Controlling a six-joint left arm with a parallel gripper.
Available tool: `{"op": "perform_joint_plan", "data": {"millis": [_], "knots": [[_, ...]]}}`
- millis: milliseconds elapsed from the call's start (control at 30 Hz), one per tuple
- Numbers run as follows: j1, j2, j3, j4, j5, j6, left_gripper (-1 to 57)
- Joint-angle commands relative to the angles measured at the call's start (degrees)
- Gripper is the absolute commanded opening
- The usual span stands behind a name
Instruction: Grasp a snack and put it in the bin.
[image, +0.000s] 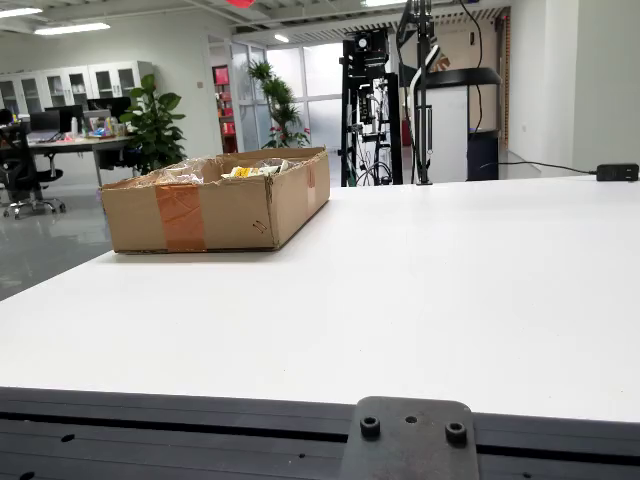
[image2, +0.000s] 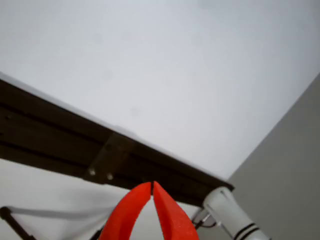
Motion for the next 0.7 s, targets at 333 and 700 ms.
{"op": "perform_joint_plan", "data": {"millis": [333, 700], "knots": [[1.86, -0.28, -0.16, -0.22, 2.35, 0.45, -0.2], [4.77, -0.35, -0.22, -0.09, -0.62, -1.56, 0.3]]}}
